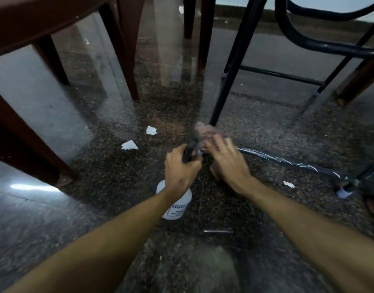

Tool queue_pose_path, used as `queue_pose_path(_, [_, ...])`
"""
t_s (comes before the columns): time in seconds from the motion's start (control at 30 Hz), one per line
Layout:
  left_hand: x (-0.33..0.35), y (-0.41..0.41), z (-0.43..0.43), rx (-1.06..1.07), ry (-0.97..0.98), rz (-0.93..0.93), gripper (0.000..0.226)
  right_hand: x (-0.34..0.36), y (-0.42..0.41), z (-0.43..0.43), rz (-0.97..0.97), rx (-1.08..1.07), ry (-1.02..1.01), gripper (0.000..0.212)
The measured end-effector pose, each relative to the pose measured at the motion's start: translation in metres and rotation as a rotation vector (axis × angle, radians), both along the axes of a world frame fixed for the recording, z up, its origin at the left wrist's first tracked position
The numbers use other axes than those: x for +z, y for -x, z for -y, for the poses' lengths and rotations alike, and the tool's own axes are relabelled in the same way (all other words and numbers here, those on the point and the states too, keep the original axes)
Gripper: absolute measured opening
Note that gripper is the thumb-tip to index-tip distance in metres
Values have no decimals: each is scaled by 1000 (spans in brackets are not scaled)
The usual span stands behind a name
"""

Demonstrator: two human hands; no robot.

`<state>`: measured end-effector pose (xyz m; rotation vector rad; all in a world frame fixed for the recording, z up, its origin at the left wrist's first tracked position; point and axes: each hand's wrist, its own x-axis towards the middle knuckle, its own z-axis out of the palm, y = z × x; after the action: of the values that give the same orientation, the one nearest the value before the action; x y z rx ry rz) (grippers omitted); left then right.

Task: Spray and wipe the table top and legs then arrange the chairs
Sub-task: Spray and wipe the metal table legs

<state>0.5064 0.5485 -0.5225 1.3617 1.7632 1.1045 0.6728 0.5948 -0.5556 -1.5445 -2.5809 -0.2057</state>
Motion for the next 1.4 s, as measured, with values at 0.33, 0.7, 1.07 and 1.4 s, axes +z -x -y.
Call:
queue_pose_path(0.33, [-13,-8,-1,-33,152,-54,34,-9,-75,25,-219,-375,-34,66])
queue_pose_path(0.7, [-13,-19,-8,-37,108,-141,36,-12,-6,-18,-374,-285,-33,65])
queue_pose_path(1.07, [-19,-6,-7,43,68,-116,33,-18,-27,-24,-82,-213,0,59])
queue_pose_path(1.4, [-12,-13,-4,14,66,-101,32,-20,-15,9,-197,-51,189,72])
